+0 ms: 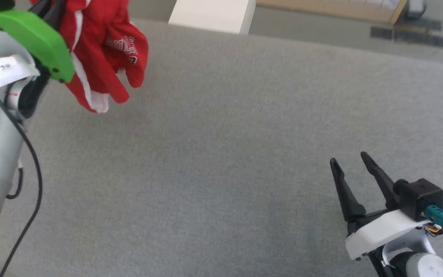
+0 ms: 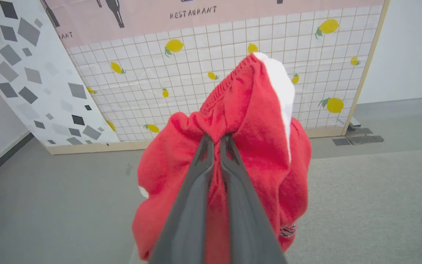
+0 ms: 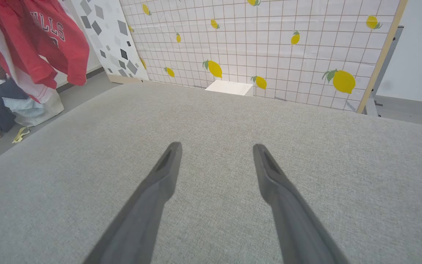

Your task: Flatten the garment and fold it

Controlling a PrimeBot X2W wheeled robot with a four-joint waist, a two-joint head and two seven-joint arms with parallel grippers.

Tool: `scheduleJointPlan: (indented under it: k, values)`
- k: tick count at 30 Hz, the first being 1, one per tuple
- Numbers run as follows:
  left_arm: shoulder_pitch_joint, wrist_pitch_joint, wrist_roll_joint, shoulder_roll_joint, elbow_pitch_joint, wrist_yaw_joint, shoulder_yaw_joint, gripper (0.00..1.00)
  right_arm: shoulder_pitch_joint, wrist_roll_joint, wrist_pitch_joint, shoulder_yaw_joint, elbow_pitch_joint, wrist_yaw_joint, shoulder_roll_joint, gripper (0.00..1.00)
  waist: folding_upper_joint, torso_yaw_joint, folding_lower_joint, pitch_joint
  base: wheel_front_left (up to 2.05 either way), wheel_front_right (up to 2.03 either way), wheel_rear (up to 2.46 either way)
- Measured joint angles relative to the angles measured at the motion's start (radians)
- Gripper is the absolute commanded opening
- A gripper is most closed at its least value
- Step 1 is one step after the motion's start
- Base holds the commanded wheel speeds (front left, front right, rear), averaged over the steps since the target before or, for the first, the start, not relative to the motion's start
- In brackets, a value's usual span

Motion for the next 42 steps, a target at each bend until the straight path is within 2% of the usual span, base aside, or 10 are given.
scheduleJointPlan:
  k: [8, 15, 21, 27, 28, 29, 30, 36, 42]
  values:
    - [0.053, 0.074, -0.009, -0.019, -0.226, 0.032, -0.059, 0.00, -0.002, 0.007, -0.011, 0.010, 0.029, 0.000, 0.012, 1.00, 0.0000, -0.065, 0.0000, -0.076, 0.00, 0.00, 0.00]
    - [0.119, 0.117, 0.043, -0.084, -0.331, 0.049, -0.173, 0.00, -0.010, 0.006, -0.025, 0.001, 0.033, 0.000, 0.013, 1.00, 0.0000, -0.158, 0.0000, -0.091, 0.00, 0.00, 0.00]
    - [0.216, 0.149, 0.085, -0.196, -0.365, 0.077, -0.310, 0.00, -0.035, -0.001, -0.045, -0.047, 0.030, 0.000, 0.030, 1.00, 0.0000, -0.240, 0.0000, -0.081, 0.00, 0.00, 0.00]
    - [0.323, 0.155, 0.100, -0.310, -0.318, 0.120, -0.414, 0.00, -0.064, -0.011, -0.062, -0.096, 0.023, 0.000, 0.047, 1.00, 0.0000, -0.315, 0.0000, -0.052, 0.00, 0.00, 0.00]
    - [0.336, 0.155, 0.101, -0.325, -0.307, 0.122, -0.428, 0.09, -0.067, -0.013, -0.063, -0.099, 0.022, 0.000, 0.048, 1.00, 0.0000, -0.326, 0.0000, -0.046, 0.00, 0.00, 0.00]
    - [0.346, 0.154, 0.102, -0.337, -0.294, 0.128, -0.439, 0.44, -0.067, -0.013, -0.063, -0.101, 0.022, 0.000, 0.049, 1.00, 0.0000, -0.336, 0.0000, -0.040, 0.00, 0.00, 0.00]
    - [0.355, 0.154, 0.102, -0.348, -0.283, 0.129, -0.450, 1.00, -0.067, -0.013, -0.063, -0.102, 0.022, 0.000, 0.050, 1.00, 0.0000, -0.345, 0.0000, -0.033, 0.00, 0.00, 0.00]
    - [0.372, 0.132, 0.102, -0.375, -0.268, 0.128, -0.470, 1.00, -0.068, -0.020, -0.063, -0.112, 0.032, 0.000, 0.052, 1.00, 0.0001, -0.360, 0.0000, -0.018, 0.00, 0.00, 0.00]
    - [0.365, 0.086, 0.099, -0.366, -0.281, 0.146, -0.416, 1.00, -0.067, -0.017, -0.056, -0.099, 0.053, 0.000, 0.053, 1.00, 0.0000, -0.339, 0.0000, -0.048, 0.00, 0.00, 0.00]
